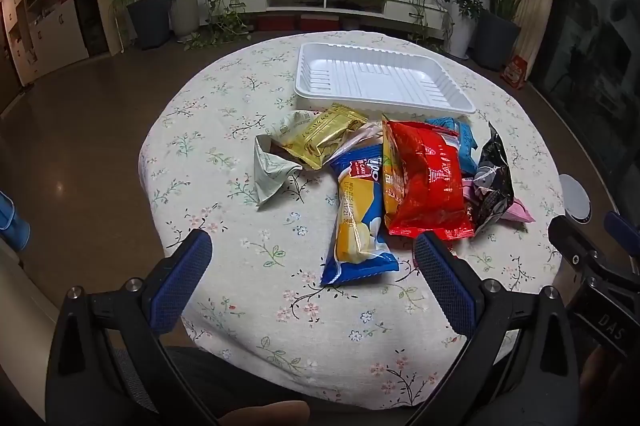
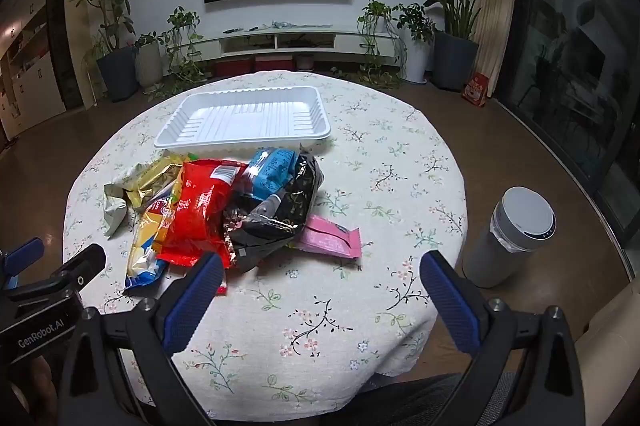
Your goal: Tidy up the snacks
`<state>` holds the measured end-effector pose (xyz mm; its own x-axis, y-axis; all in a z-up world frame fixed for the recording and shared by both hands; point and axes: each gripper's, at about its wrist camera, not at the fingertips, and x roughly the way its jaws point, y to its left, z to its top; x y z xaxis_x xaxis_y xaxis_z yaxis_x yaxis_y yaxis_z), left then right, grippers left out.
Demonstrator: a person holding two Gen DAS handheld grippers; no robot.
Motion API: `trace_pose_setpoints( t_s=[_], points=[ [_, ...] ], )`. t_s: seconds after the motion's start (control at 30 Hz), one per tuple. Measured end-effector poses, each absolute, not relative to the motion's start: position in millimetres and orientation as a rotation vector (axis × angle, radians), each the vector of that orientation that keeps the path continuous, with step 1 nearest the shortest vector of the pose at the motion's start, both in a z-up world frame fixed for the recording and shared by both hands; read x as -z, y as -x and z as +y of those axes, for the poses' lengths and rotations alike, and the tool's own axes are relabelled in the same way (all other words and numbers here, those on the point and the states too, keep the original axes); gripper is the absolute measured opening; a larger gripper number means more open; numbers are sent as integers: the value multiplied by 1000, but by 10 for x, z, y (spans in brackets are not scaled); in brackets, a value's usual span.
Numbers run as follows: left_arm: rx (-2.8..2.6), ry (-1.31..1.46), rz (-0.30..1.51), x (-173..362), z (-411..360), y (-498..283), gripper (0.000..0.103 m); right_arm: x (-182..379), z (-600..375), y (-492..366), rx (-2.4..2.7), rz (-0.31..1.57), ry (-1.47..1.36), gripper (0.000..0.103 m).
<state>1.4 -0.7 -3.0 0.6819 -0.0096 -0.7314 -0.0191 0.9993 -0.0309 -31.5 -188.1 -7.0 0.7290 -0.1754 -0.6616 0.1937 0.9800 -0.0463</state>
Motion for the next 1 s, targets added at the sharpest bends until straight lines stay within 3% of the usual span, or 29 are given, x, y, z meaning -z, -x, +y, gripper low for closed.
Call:
trace_pose_setpoints(
  t_s=[1.0],
  points=[
    [-3,39,826,66,-4,-18,102,83,-1863,306,203,723,-27,101]
  ],
)
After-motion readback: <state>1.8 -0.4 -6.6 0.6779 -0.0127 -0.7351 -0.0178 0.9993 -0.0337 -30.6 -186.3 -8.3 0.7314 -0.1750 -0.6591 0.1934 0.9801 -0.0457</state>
